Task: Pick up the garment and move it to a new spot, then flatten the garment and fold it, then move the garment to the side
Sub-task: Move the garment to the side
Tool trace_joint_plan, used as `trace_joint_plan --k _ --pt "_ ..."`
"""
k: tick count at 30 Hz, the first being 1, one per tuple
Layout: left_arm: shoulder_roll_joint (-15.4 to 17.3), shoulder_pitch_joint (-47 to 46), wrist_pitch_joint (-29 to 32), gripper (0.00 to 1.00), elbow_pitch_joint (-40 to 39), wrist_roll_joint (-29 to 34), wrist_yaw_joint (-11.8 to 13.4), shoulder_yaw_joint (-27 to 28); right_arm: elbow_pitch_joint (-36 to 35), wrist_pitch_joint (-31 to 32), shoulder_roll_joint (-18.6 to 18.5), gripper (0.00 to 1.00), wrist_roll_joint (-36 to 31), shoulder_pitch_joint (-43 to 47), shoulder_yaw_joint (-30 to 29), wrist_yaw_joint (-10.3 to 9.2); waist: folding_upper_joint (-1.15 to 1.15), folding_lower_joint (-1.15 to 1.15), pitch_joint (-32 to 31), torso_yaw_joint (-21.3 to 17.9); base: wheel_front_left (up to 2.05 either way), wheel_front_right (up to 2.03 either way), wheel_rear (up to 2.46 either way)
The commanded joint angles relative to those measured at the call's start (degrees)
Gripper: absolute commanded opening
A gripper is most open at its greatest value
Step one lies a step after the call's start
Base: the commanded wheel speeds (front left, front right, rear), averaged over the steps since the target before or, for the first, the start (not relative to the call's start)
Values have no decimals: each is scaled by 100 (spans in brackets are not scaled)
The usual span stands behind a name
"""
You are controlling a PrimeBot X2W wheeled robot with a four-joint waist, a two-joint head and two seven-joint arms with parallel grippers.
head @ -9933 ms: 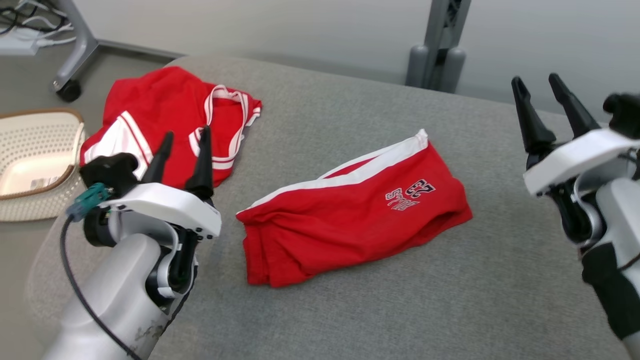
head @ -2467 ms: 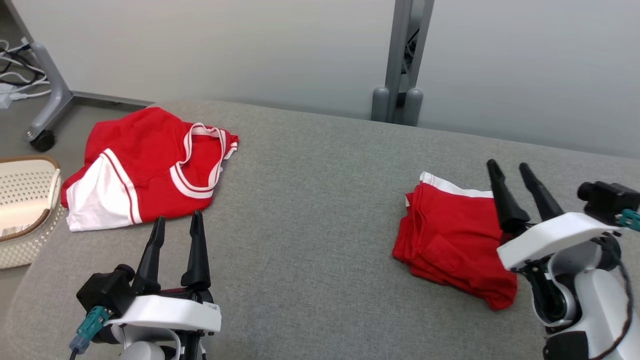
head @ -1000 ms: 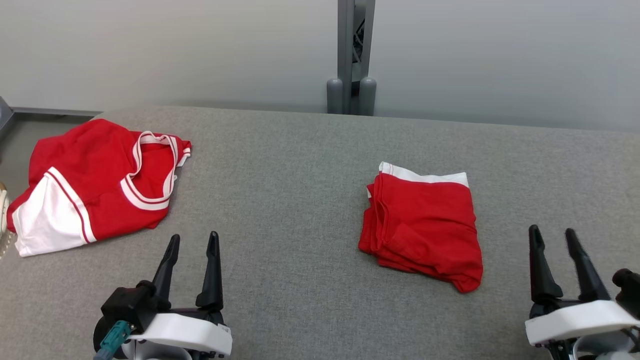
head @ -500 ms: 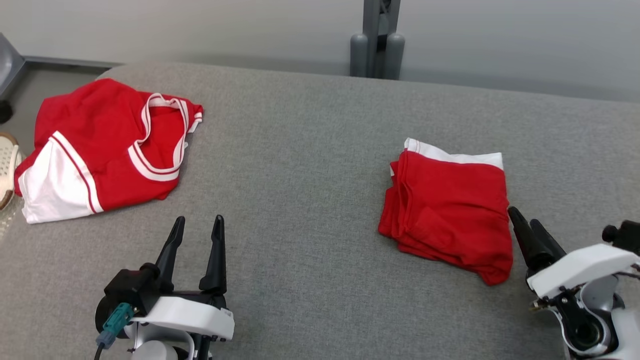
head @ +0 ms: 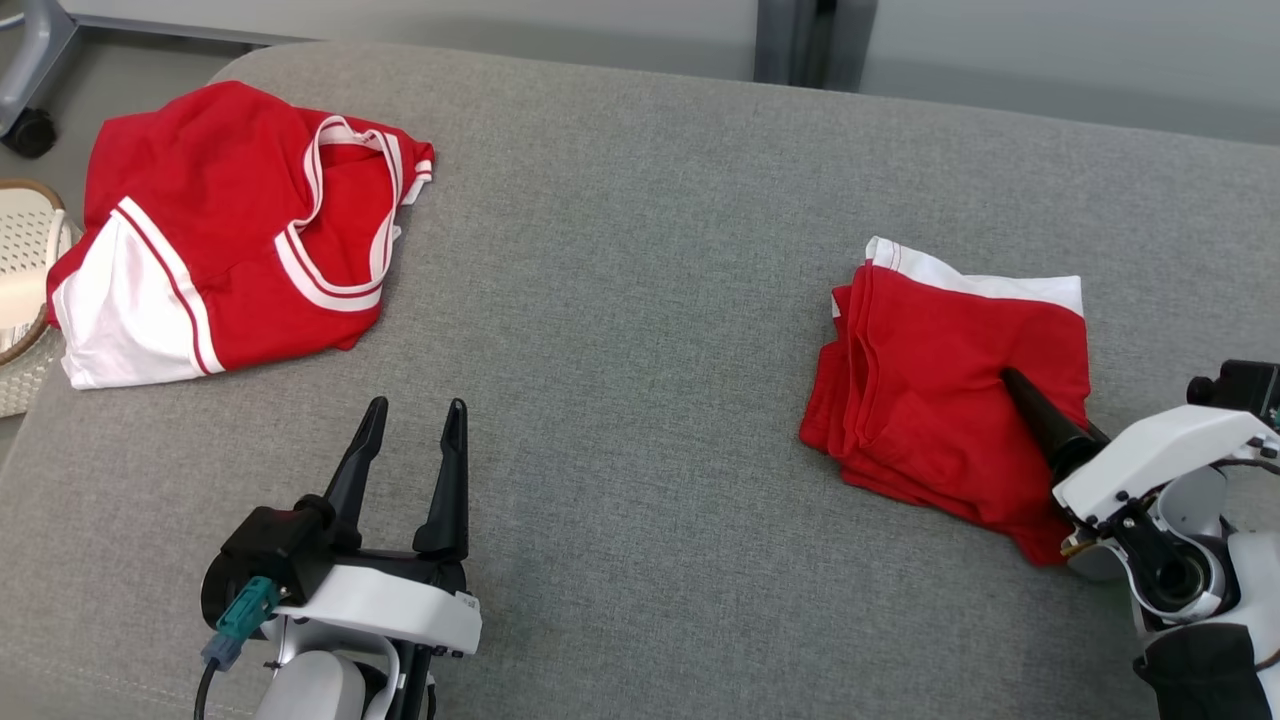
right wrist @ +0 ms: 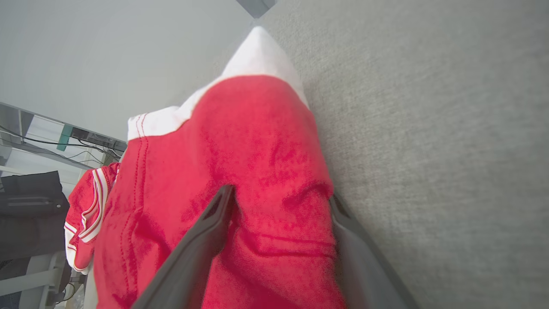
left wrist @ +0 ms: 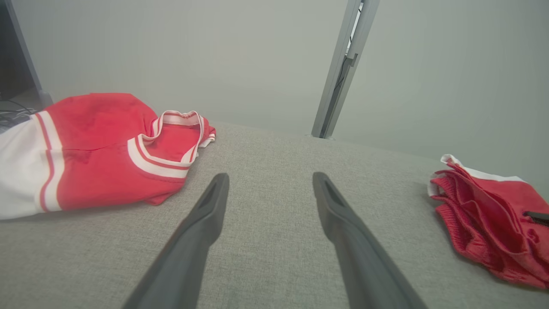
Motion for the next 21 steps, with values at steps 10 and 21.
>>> trace_joint_plan --k 10,21 --pt "21 -138 -26 100 -49 68 -44 -143 212 -114 -91 0 -90 -247 466 -1 0 0 133 33 0 0 0" --pt "20 -353 -25 100 -98 166 -119 -378 26 -276 -969 0 -645 -510 1063 -2 0 0 492 -673 0 0 0"
